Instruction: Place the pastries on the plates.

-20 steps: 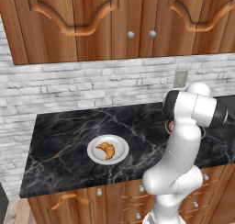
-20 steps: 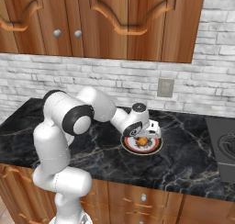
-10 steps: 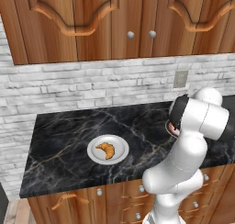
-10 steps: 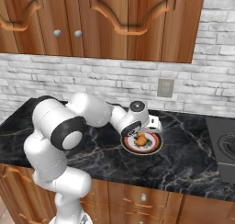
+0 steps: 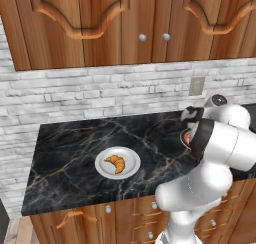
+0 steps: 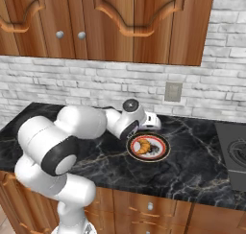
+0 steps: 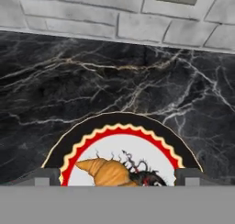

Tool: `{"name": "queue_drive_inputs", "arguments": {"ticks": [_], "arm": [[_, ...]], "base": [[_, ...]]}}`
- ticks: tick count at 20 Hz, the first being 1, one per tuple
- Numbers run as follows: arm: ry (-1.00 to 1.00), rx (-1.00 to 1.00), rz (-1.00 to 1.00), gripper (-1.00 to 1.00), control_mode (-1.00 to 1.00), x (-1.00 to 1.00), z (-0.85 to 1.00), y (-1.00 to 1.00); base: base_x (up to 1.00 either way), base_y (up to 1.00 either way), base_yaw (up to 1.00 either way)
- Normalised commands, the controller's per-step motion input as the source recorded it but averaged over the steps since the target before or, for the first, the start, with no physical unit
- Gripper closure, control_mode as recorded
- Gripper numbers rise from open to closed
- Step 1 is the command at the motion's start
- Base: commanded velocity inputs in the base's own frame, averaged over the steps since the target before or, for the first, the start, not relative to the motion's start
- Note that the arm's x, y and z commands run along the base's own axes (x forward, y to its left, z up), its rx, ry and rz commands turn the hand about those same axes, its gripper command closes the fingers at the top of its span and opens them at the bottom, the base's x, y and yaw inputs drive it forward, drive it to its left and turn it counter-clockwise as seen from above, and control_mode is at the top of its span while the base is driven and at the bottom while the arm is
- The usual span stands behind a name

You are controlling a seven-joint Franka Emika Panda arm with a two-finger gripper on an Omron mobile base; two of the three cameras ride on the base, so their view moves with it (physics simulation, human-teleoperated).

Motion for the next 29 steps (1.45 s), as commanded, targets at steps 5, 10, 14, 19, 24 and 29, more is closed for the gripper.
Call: {"name": "queue_drive_inputs", "arguments": {"ticks": [5, 10, 14, 19, 24, 29], "arm": [[-0.22, 0.00, 0.00, -1.00, -1.00, -0.46, 0.40, 0.56], [-0.24, 0.00, 0.00, -1.00, -1.00, -0.80, 0.69, 0.59], [-0.05, 0.00, 0.00, -1.00, -1.00, -1.00, 0.97, 0.08], [0.00, 0.03, 0.00, -1.00, -1.00, -1.00, 0.99, -0.12], [0.21, 0.27, 0.00, -1.00, -1.00, -1.00, 1.00, -0.19], [0.29, 0.16, 0.03, -1.00, -1.00, -1.00, 0.99, 0.54]], "base": [[0.00, 0.00, 0.00], [0.00, 0.00, 0.00], [0.00, 0.00, 0.00], [0.00, 0.00, 0.00], [0.00, 0.00, 0.00], [0.00, 0.00, 0.00]]}}
